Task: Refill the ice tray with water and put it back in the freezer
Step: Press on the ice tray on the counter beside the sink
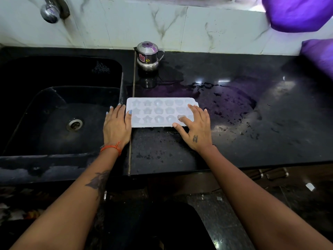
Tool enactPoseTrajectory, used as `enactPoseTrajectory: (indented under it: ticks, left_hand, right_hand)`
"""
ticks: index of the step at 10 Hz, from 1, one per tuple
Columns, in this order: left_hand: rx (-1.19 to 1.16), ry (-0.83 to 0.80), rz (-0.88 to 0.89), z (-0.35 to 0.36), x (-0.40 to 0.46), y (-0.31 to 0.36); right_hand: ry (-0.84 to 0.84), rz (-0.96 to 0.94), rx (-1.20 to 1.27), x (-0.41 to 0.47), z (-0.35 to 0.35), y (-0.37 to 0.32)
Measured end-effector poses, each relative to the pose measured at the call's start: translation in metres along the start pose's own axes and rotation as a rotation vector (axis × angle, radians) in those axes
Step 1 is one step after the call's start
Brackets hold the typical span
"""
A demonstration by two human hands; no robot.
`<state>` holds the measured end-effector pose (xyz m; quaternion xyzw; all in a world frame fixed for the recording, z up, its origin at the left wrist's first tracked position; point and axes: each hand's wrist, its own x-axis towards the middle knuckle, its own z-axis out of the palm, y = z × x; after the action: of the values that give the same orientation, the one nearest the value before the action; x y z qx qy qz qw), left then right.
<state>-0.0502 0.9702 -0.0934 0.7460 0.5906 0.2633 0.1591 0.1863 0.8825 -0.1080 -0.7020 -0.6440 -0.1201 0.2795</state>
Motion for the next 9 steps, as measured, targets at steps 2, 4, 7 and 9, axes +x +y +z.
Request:
enactPoseTrajectory:
  ticks: [2,4,7,9]
  left_hand:
    - [0.011,0.0,-0.003,0.0,-0.001,0.001]
    - [0.017,0.0,0.0,0.0,0.0,0.001]
    - [0.01,0.003,-0.001,0.001,0.0,-0.001]
    - [0.005,0.008,-0.002,0.0,0.001,0.001]
  right_hand:
    - [0.007,0.012,-0.002,0.0,-0.001,0.0]
    - [0.016,0.039,0.047,0.0,-0.004,-0.001]
    - [0.061,0.047,0.122,0.016,-0.012,-0.015]
    - [0.042,-0.017,0.099,0.027,-0.002,-0.026]
